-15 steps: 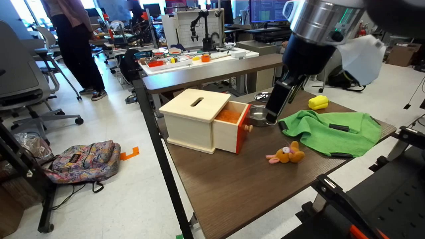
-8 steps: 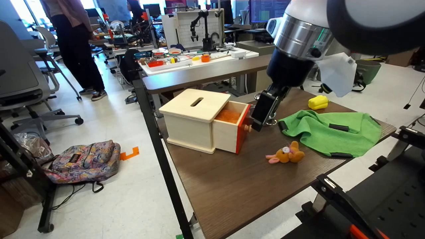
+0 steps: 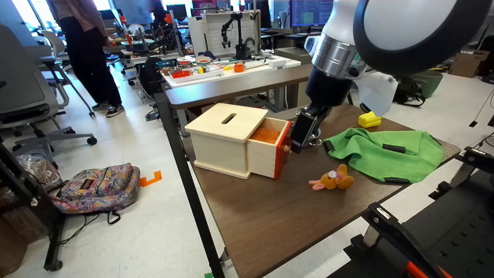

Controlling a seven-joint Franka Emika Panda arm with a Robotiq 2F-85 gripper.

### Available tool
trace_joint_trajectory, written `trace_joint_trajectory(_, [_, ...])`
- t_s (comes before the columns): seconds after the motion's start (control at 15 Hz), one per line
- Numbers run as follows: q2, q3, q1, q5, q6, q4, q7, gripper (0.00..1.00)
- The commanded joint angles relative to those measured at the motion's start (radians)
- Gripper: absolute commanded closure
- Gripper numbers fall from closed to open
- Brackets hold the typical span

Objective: Close the drawer

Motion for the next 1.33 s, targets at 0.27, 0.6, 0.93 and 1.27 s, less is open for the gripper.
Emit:
trace_joint_trajectory(0.27, [0.06, 0.022, -0.008, 0.018, -0.071, 0.076, -0.053, 0.0])
trace_joint_trajectory(0.6, [0.079, 0.035, -0.009, 0.018, -0.094, 0.1, -0.078, 0.26])
trace_joint_trajectory(0.93, [0.095, 0.041, -0.007, 0.014, -0.105, 0.118, -0.1, 0.65])
trace_joint_trajectory(1.27, [0.09, 0.033, 0.013, 0.018, -0.119, 0.116, -0.095, 0.96])
